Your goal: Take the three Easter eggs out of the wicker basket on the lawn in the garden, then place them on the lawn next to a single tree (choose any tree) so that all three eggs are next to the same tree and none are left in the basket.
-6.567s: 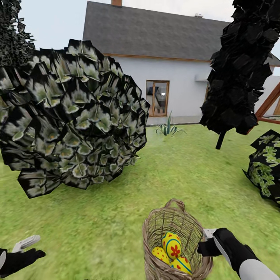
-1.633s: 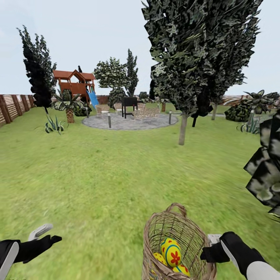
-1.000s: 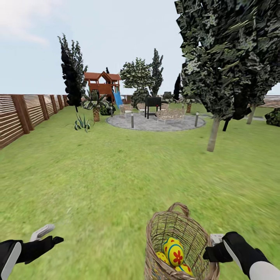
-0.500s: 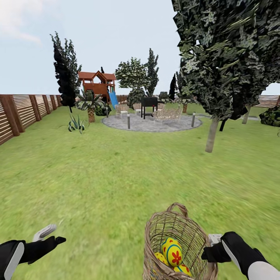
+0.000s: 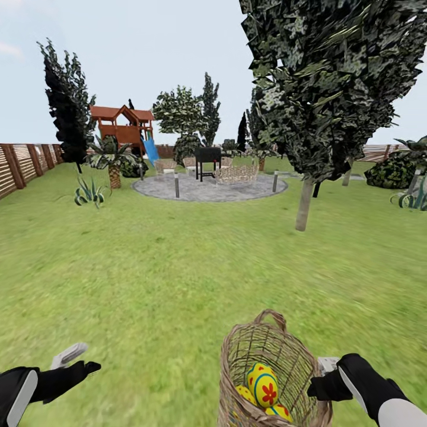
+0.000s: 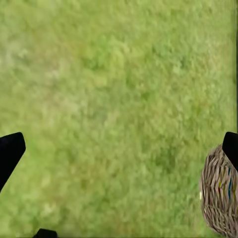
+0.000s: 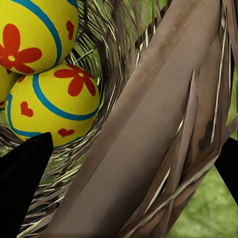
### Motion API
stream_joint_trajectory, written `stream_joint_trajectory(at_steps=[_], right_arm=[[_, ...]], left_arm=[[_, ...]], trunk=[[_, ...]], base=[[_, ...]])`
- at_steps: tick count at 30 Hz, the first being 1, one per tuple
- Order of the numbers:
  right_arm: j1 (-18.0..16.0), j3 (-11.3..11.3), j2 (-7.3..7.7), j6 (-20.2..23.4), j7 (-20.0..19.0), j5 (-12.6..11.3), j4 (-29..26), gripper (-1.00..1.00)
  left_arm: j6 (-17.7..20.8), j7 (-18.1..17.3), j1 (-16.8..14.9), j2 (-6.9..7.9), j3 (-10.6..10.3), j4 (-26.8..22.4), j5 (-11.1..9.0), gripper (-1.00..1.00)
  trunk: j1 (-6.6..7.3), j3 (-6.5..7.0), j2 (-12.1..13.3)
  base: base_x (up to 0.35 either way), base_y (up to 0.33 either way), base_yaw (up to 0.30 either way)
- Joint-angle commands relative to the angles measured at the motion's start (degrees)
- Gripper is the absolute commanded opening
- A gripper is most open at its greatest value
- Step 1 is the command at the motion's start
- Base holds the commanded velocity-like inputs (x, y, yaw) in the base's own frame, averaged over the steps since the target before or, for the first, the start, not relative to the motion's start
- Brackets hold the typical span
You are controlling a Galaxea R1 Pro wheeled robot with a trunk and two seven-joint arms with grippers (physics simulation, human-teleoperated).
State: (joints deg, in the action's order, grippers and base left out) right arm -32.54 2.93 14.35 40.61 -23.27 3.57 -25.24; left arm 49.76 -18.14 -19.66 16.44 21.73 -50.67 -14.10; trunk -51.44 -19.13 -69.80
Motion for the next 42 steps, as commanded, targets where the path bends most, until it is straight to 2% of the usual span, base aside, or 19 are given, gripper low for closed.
stream_joint_trajectory(at_steps=[1,12,17,18,20,25,27,29,30,32,33,37,40,42], right_arm=[[-0.06,0.23,0.06,0.26,-0.37,-0.23,-0.10,-1.00],[-0.06,-0.11,0.60,0.34,-0.55,-0.32,-0.10,-1.00],[-0.06,-0.09,0.82,0.00,-0.38,-0.24,-0.06,-1.00],[-0.06,-0.05,1.20,-0.07,-0.48,-0.27,0.21,-1.00],[-0.06,-0.11,1.49,-0.09,-0.48,-0.24,1.68,-1.00],[-0.06,-0.10,1.52,0.05,-0.27,-0.18,2.01,-1.00],[-0.06,-0.04,1.42,0.94,-0.19,-0.17,1.90,-1.00],[-0.06,-0.24,1.66,4.50,0.27,-0.14,1.76,-1.00],[-0.06,-0.37,2.43,7.41,0.58,-0.16,1.59,-1.00],[-0.06,-0.38,3.46,9.98,0.72,-0.08,0.07,-1.00],[-0.06,-0.27,3.64,9.94,0.52,-0.16,-0.68,-1.00],[-0.06,0.28,3.73,10.09,1.29,1.05,-1.36,-1.00],[-0.06,0.45,2.50,10.15,1.72,1.74,-1.18,-1.00],[-0.06,0.26,2.49,10.05,1.61,1.71,-1.18,-1.00]], left_arm=[[0.31,-0.32,-0.03,-0.01,0.16,-0.04,0.17,1.00],[0.25,-0.32,-0.03,-0.09,0.16,0.03,0.22,1.00],[0.25,-0.24,-0.03,-2.74,-0.01,-0.01,1.74,1.00],[0.25,-0.23,-0.04,-3.01,0.03,-0.04,2.94,1.00],[0.25,-0.23,-0.03,-3.14,0.06,-0.04,3.67,1.00],[0.25,-0.16,-0.03,-3.77,-0.02,-0.02,3.90,1.00],[0.25,-0.15,-0.03,-3.85,0.00,-0.04,3.91,1.00],[0.25,-0.14,-0.03,-3.89,0.02,-0.03,3.91,1.00],[0.25,-0.14,-0.04,-3.93,0.04,-0.02,3.91,1.00],[0.24,-0.14,-0.03,-4.56,0.02,0.00,3.97,1.00],[0.20,-0.14,-0.03,-5.04,0.00,0.02,4.32,1.00],[0.17,-0.14,-0.03,-7.25,0.07,-0.02,9.03,1.00],[0.17,-0.14,-0.03,-7.55,0.07,0.01,9.58,1.00],[0.17,-0.14,-0.04,-7.56,0.07,0.04,9.61,1.00]], trunk=[[-0.04,-0.10,-0.04],[-0.04,-0.44,-0.04],[-0.04,-0.51,-0.04],[-0.04,-0.51,-0.04],[-0.04,-0.51,-0.04],[-0.04,-0.51,-0.04],[-0.04,-0.51,-0.04],[-0.04,-0.51,-0.04],[-0.04,-0.51,-0.04],[-0.04,-0.51,-0.04],[-0.04,-0.51,-0.04],[-0.04,-0.51,-0.04],[-0.04,-0.51,-0.04],[-0.04,-0.51,-0.04]], base=[[0.346,0.101,-0.300],[0.346,0.101,-0.297],[0.346,0.086,-0.099],[0.346,0.015,-0.003],[0.346,0.005,-0.001],[0.346,0.000,0.000],[0.346,0.000,0.000],[0.346,0.000,0.000],[0.346,0.000,0.000],[0.346,0.000,0.000],[0.346,0.000,0.000],[0.346,0.000,0.000],[0.346,0.000,0.000],[0.346,0.000,0.000]])
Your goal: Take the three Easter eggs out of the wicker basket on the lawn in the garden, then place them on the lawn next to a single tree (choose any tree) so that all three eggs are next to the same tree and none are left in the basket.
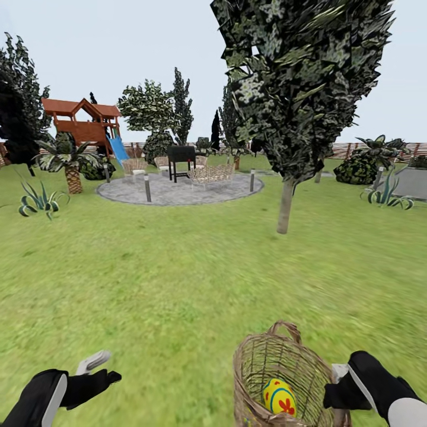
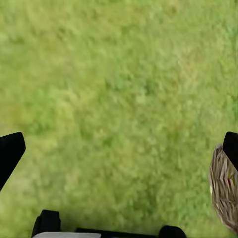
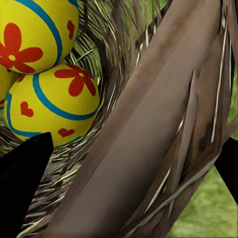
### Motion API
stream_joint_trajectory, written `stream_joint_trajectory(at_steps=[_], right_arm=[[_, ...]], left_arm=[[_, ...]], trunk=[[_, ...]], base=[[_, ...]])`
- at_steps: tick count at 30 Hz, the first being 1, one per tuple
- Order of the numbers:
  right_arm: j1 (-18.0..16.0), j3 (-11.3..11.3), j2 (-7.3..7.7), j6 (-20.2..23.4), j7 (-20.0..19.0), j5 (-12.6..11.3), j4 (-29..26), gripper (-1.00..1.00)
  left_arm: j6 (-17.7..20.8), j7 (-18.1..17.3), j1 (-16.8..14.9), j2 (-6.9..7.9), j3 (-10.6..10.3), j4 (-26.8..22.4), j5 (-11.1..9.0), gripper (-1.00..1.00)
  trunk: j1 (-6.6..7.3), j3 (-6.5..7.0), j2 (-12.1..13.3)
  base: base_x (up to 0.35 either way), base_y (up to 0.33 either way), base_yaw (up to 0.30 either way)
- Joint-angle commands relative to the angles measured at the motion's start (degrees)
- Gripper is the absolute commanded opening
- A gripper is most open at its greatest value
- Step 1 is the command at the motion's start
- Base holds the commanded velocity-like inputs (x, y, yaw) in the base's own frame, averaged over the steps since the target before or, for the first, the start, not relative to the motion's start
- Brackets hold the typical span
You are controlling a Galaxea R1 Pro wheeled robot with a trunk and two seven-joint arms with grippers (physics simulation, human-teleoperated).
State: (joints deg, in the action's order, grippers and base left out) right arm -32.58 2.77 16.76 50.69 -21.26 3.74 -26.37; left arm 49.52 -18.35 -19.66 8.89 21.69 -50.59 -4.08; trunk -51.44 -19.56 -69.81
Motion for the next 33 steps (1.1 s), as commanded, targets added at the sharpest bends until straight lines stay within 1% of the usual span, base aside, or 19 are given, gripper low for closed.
stream_joint_trajectory(at_steps=[1,4,7,11,14,20,21,22,24,25,26,29,33], right_arm=[[-0.02,0.43,0.11,0.00,-0.42,1.54,-0.14,-1.00],[-0.02,0.45,0.11,-0.22,-0.36,1.56,-0.33,-1.00],[-0.02,0.57,-0.05,-0.24,-0.41,1.54,-0.35,-1.00],[-0.02,0.18,0.06,-0.29,-0.44,1.47,-0.35,-1.00],[-0.02,0.18,0.09,-0.32,-0.37,1.48,-0.35,-1.00],[-0.02,0.19,0.06,-0.60,-0.36,1.51,-0.35,-1.00],[-0.02,0.14,0.12,-0.60,-0.36,1.50,-0.35,-1.00],[-0.02,0.08,0.17,-0.60,-0.36,1.47,-0.35,-1.00],[-0.02,0.05,0.19,-0.59,-0.36,1.45,-0.35,-1.00],[-0.02,0.05,0.20,-0.59,-0.36,1.45,-0.35,-1.00],[-0.02,0.05,0.20,-0.64,-0.36,1.45,-0.35,-1.00],[-0.02,0.13,0.20,-0.96,-0.36,1.45,-0.35,-1.00],[-0.02,0.14,0.05,-1.03,-0.30,1.45,-0.35,-1.00]], left_arm=[[0.40,0.07,-0.03,-0.04,0.11,-0.04,-0.40,1.00],[0.40,0.07,-0.03,-0.25,0.11,-0.04,-0.40,1.00],[0.36,0.07,-0.03,-1.13,0.11,0.14,-0.40,1.00],[0.32,0.07,-0.03,-1.36,0.03,1.04,-0.40,1.00],[0.31,0.07,-0.03,-1.80,0.02,1.10,-0.40,1.00],[0.32,-0.01,-0.03,-1.93,-0.02,1.15,-0.31,1.00],[0.31,-0.01,-0.03,-2.19,-0.06,1.46,-0.31,1.00],[0.31,0.03,-0.04,-2.31,-0.52,1.98,-0.31,1.00],[0.31,0.06,-0.03,-2.37,-2.34,2.32,-0.31,1.00],[0.31,0.06,-0.03,-2.38,-2.76,2.38,-0.31,1.00],[0.31,0.15,-0.03,-2.38,-2.90,2.40,-0.31,1.00],[0.31,1.98,-0.04,-2.39,-3.05,2.41,-0.31,1.00],[-0.26,2.14,-0.03,-2.53,-3.24,2.42,-0.31,1.00]], trunk=[[-0.04,-0.08,-0.04],[-0.04,-0.08,-0.04],[-0.04,-0.08,-0.04],[-0.04,-0.08,-0.04],[-0.04,-0.08,-0.04],[-0.04,-0.08,-0.04],[-0.04,-0.08,-0.04],[-0.04,-0.08,-0.04],[-0.04,-0.08,-0.04],[-0.04,-0.08,-0.04],[-0.04,-0.08,-0.04],[-0.04,-0.08,-0.04],[-0.04,-0.08,-0.04]], base=[[0.346,0.000,0.000],[0.346,0.000,0.000],[0.346,0.000,0.000],[0.346,0.000,0.000],[0.346,0.000,0.000],[0.346,0.000,0.000],[0.346,0.000,0.000],[0.346,0.000,0.000],[0.346,0.000,0.000],[0.346,0.000,0.000],[0.346,0.000,0.000],[0.346,0.000,0.000],[0.346,-0.004,0.000]])
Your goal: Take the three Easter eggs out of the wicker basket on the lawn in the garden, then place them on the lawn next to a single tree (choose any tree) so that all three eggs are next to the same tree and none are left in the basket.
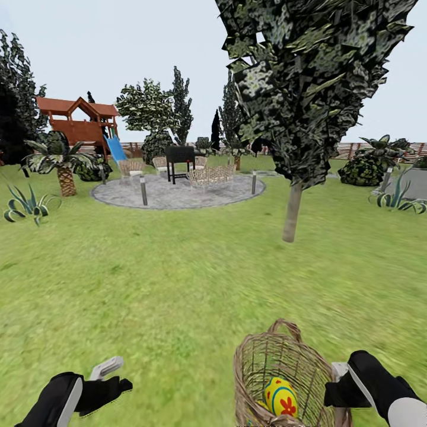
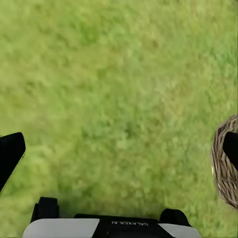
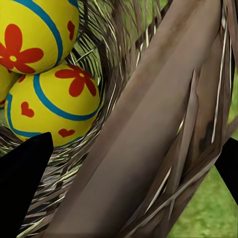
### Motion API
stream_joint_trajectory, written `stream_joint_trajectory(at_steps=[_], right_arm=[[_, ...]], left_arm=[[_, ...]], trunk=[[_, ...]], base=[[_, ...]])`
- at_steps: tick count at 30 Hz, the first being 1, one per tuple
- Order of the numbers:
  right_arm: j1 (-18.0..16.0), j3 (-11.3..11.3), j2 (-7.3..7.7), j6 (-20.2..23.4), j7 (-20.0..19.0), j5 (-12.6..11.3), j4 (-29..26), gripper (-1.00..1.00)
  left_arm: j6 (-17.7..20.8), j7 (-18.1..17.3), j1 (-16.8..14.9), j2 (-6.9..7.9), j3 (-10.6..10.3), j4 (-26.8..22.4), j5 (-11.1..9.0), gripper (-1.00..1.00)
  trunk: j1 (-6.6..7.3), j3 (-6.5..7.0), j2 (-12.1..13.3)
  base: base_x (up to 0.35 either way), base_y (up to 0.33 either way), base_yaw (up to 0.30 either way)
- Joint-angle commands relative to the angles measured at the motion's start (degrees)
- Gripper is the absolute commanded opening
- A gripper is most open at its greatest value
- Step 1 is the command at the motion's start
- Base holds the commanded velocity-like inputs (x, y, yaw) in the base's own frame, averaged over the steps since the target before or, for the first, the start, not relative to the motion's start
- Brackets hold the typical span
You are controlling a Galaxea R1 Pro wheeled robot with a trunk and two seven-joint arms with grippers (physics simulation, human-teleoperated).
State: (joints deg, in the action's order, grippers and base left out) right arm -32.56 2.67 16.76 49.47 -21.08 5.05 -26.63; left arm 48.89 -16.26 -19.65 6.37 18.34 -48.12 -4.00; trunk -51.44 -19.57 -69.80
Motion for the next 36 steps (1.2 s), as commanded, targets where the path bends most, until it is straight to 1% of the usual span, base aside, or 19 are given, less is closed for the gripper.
stream_joint_trajectory(at_steps=[1,5,10,17,22,36], right_arm=[[-0.04,0.23,0.04,0.19,-0.48,0.15,-0.09,-1.00],[-0.04,0.24,-0.14,0.19,-0.46,0.15,-0.09,-1.00],[-0.04,0.14,-0.15,-0.15,-0.46,0.05,-0.09,-1.00],[-0.04,0.23,-0.22,-0.16,-0.46,0.05,-0.09,-1.00],[-0.04,0.49,-0.36,-0.16,-0.46,0.13,-0.09,-1.00],[-0.04,0.56,-0.50,-0.16,-0.46,0.20,-0.09,-1.00]], left_arm=[[-0.35,0.11,-0.05,-0.04,0.06,-0.04,-0.39,1.00],[-0.72,0.17,-0.03,-0.05,0.03,-0.03,-0.39,1.00],[-0.81,0.46,-0.05,-0.06,0.03,0.25,-0.39,1.00],[-0.83,0.52,-0.04,-0.05,0.12,0.24,-0.48,1.00],[-0.82,0.48,-0.04,-0.05,0.12,0.22,-0.48,1.00],[-0.85,0.49,-0.03,-0.05,0.12,0.22,-0.48,1.00]], trunk=[[-0.04,-0.07,-0.04],[-0.04,-0.07,-0.04],[-0.04,-0.07,-0.04],[-0.04,-0.07,-0.04],[-0.04,-0.07,-0.04],[-0.04,-0.07,-0.04]], base=[[0.345,-0.095,0.000],[0.336,-0.150,-0.033],[0.335,-0.103,-0.274],[0.335,-0.007,-0.292],[0.336,0.000,-0.096],[0.337,0.000,-0.294]])
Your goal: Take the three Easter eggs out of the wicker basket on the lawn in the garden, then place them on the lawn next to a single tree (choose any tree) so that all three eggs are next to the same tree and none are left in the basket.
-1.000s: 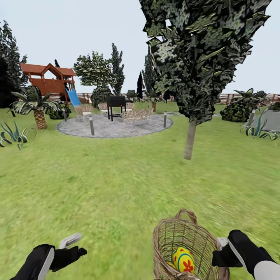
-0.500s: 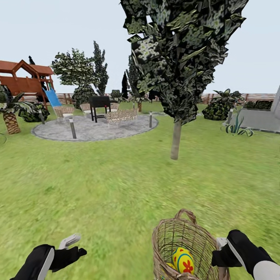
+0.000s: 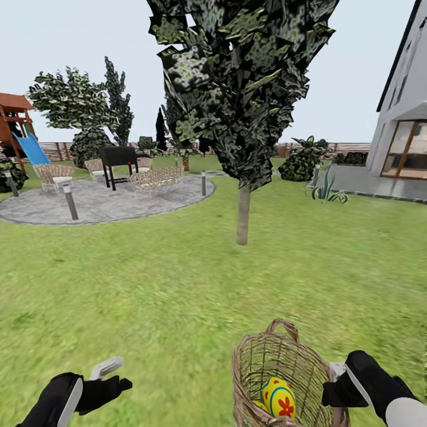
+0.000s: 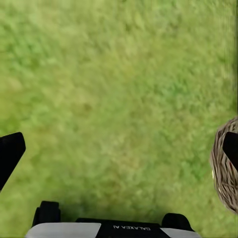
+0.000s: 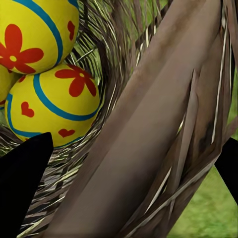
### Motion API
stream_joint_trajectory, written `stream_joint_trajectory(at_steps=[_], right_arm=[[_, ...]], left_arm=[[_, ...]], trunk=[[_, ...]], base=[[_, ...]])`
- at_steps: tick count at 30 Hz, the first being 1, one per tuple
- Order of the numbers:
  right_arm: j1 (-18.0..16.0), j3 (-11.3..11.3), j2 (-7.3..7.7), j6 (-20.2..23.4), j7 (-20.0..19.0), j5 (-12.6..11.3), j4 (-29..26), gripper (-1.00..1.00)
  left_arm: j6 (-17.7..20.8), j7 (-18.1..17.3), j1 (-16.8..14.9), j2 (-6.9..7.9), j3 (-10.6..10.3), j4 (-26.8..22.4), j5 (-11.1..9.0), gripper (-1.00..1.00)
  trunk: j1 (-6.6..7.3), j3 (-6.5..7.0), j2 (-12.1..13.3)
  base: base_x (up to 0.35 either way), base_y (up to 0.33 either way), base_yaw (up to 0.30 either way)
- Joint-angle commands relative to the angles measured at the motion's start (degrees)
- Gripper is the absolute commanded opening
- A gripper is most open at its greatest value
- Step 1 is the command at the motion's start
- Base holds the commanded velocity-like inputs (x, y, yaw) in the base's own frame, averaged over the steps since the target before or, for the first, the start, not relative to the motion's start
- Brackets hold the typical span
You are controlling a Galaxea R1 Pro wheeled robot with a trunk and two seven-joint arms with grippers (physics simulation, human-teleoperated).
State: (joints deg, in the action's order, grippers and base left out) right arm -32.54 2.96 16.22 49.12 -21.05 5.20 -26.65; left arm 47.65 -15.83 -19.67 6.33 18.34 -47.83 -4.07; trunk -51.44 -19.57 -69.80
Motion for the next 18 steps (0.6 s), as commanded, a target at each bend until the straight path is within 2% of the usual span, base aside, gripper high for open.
stream_joint_trajectory(at_steps=[1,5,11,15,18], right_arm=[[-0.06,0.28,0.04,0.19,-0.49,0.07,-0.07,-1.00],[-0.06,0.34,-0.12,0.19,-0.49,0.08,0.00,-1.00],[-0.06,-0.04,-0.13,0.16,-0.51,-0.14,0.02,-1.00],[-0.06,-0.02,-0.11,0.18,-0.49,-0.15,0.02,-1.00],[-0.06,-0.04,-0.14,0.10,-0.54,-0.29,0.02,-1.00]], left_arm=[[0.40,0.06,-0.02,0.00,0.12,-0.07,-0.39,1.00],[0.36,0.06,-0.02,-0.02,0.12,-0.03,-0.40,1.00],[0.10,0.09,-0.03,-0.08,0.12,0.02,-0.40,1.00],[0.08,0.09,-0.02,-0.34,0.12,0.02,-0.38,1.00],[0.08,0.09,-0.03,-0.61,0.12,0.02,-0.32,1.00]], trunk=[[-0.04,-0.07,-0.04],[-0.04,-0.07,-0.04],[-0.04,-0.07,-0.04],[-0.04,-0.08,-0.04],[-0.04,-0.09,-0.04]], base=[[0.337,0.000,-0.300],[0.337,0.000,-0.217],[0.337,0.000,-0.005],[0.337,0.000,0.171],[0.337,0.000,-0.143]])
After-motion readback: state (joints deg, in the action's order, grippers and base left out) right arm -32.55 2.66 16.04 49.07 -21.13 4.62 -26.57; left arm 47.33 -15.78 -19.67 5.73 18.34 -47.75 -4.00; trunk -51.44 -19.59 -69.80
